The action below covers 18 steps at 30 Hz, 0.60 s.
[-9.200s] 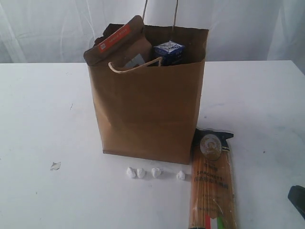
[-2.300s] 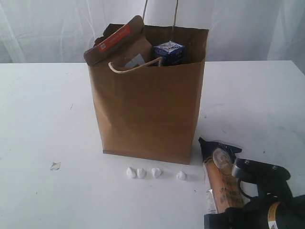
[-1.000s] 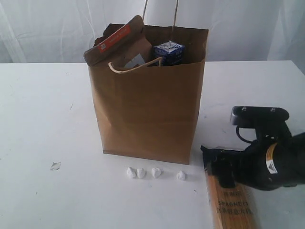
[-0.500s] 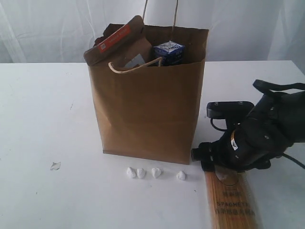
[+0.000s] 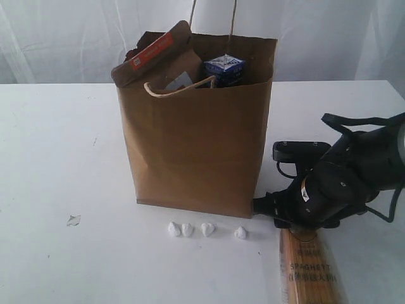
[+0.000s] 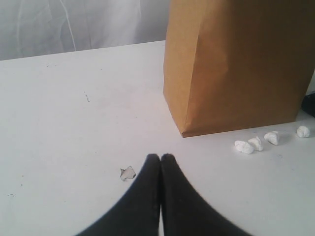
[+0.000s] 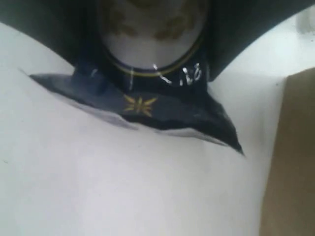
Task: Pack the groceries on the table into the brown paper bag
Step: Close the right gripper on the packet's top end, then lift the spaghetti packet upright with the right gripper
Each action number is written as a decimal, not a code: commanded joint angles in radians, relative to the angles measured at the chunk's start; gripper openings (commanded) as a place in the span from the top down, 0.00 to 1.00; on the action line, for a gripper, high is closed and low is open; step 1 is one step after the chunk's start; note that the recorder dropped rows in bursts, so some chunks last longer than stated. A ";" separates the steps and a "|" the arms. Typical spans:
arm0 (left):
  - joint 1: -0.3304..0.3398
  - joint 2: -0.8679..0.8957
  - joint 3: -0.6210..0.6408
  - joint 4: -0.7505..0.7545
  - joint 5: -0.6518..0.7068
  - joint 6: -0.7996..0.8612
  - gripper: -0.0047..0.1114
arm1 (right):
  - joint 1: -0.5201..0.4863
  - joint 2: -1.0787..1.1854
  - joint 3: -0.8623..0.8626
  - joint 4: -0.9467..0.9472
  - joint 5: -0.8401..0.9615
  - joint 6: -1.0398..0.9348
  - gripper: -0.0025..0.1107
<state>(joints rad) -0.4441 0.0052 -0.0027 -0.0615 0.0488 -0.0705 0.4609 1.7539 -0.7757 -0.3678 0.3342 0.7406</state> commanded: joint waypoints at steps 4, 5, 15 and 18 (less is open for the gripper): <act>0.003 -0.005 0.003 -0.010 -0.003 -0.001 0.96 | -0.004 -0.052 0.010 0.009 0.001 -0.009 0.98; 0.003 -0.005 0.003 -0.010 -0.003 -0.001 0.96 | -0.004 -0.072 0.010 0.009 0.001 -0.012 0.98; 0.003 -0.005 0.003 -0.010 -0.003 0.001 0.96 | -0.004 -0.415 0.010 -0.033 0.028 -0.088 0.98; 0.003 -0.005 0.003 -0.010 -0.003 0.001 0.96 | -0.004 -0.496 0.010 -0.033 0.044 -0.088 0.98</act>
<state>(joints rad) -0.4441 0.0052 -0.0027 -0.0615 0.0488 -0.0705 0.4609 1.3296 -0.7629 -0.3888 0.3792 0.6632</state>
